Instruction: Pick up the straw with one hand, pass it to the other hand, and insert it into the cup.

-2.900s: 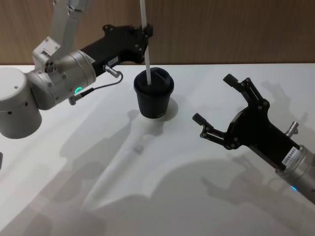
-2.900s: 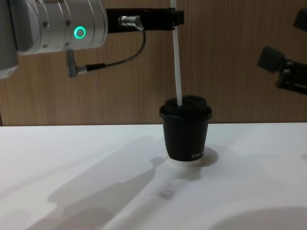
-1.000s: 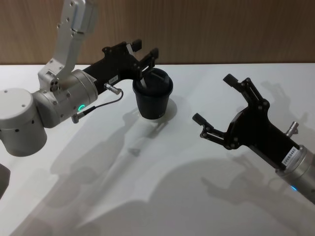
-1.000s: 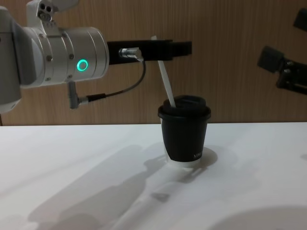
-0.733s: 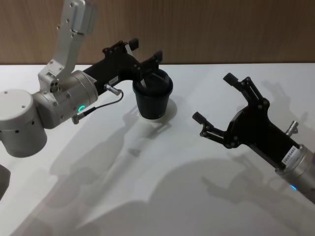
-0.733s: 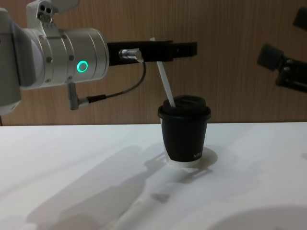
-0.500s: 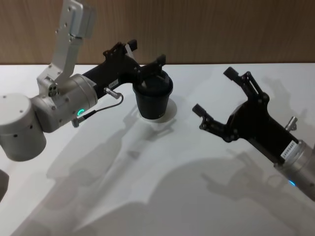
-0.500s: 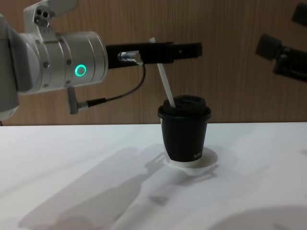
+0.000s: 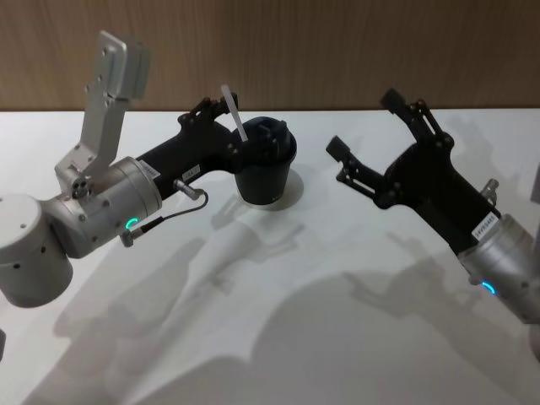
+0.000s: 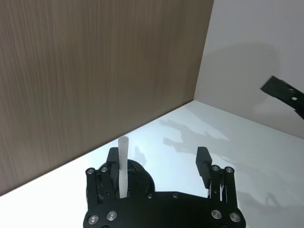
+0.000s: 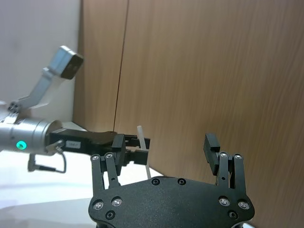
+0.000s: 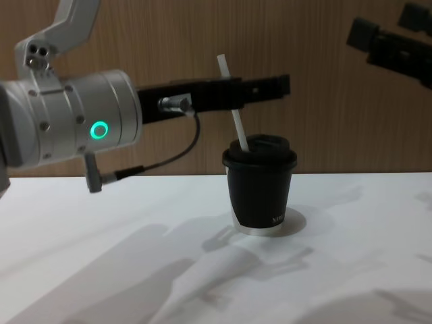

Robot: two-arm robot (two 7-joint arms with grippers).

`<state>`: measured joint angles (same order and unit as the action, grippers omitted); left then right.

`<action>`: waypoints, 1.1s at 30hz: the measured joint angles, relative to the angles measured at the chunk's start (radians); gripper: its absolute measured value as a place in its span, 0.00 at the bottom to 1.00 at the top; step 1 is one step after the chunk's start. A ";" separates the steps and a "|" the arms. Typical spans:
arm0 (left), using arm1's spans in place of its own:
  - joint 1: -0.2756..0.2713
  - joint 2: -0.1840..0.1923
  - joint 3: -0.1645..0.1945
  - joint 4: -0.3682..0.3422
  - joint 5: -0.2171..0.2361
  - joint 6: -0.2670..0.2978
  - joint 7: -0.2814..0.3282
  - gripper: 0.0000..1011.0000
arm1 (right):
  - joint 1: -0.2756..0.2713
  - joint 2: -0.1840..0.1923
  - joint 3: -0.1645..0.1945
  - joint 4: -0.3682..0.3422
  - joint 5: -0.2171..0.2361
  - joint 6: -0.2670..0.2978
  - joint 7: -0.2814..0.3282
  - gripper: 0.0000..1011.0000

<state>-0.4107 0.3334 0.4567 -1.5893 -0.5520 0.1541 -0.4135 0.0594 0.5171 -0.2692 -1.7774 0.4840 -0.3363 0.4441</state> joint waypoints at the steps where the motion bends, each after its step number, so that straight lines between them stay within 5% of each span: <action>1: 0.000 0.000 0.000 0.000 0.000 0.000 0.000 0.99 | 0.000 0.000 0.000 0.000 0.000 0.000 0.000 0.99; 16: 0.052 0.014 -0.020 -0.025 -0.002 -0.017 0.062 0.99 | 0.022 -0.041 -0.011 -0.021 0.076 0.217 -0.061 0.99; 33: 0.075 0.009 -0.054 -0.031 0.040 -0.025 0.159 0.99 | 0.030 -0.058 -0.016 -0.023 0.101 0.286 -0.072 0.99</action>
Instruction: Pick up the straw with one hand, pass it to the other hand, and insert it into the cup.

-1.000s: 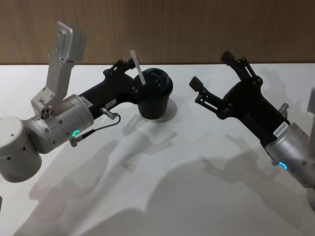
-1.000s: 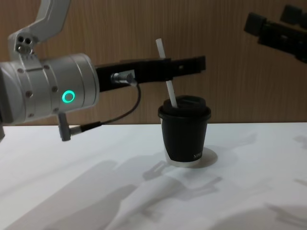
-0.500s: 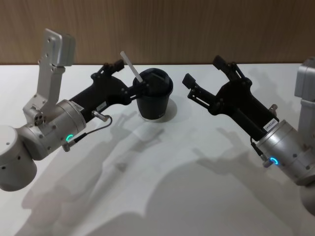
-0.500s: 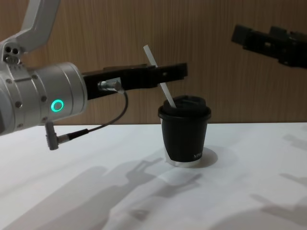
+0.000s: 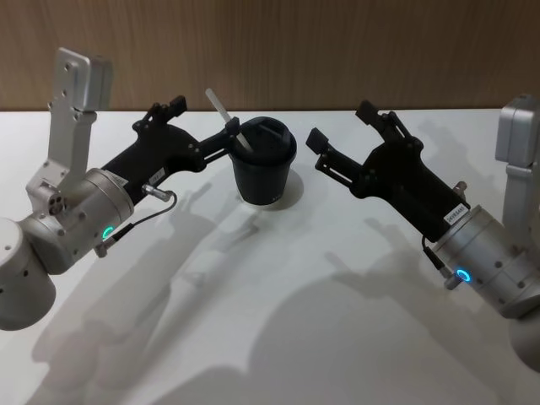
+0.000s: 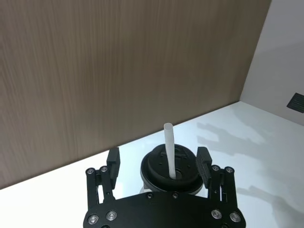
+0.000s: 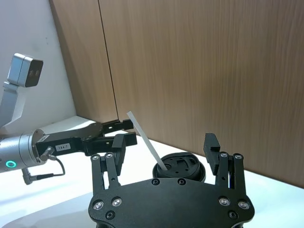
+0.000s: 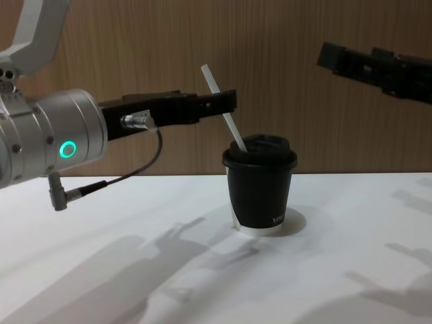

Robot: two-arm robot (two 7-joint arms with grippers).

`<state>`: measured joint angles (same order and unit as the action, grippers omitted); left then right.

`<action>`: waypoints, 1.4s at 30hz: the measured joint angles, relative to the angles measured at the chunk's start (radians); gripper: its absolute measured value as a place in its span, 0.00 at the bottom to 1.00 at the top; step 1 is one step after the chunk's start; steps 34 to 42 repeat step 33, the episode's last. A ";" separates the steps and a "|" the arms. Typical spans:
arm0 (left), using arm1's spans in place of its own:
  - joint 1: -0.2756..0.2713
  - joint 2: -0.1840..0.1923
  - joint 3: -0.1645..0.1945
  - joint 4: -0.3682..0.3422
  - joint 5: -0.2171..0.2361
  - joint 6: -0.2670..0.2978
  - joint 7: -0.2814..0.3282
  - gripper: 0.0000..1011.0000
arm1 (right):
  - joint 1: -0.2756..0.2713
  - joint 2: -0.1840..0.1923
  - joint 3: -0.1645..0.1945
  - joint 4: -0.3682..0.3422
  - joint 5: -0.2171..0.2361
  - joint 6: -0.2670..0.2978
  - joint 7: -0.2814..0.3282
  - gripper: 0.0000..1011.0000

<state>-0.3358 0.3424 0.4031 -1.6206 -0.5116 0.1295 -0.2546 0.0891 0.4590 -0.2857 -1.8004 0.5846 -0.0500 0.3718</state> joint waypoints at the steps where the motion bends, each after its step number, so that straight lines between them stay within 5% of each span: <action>1: 0.001 0.000 -0.001 0.000 0.002 0.000 0.004 0.99 | 0.000 0.000 0.000 0.000 0.001 0.001 0.000 0.99; 42: 0.007 -0.002 -0.012 -0.001 0.015 -0.002 0.032 0.99 | 0.002 -0.006 -0.002 -0.001 0.008 0.022 -0.004 0.99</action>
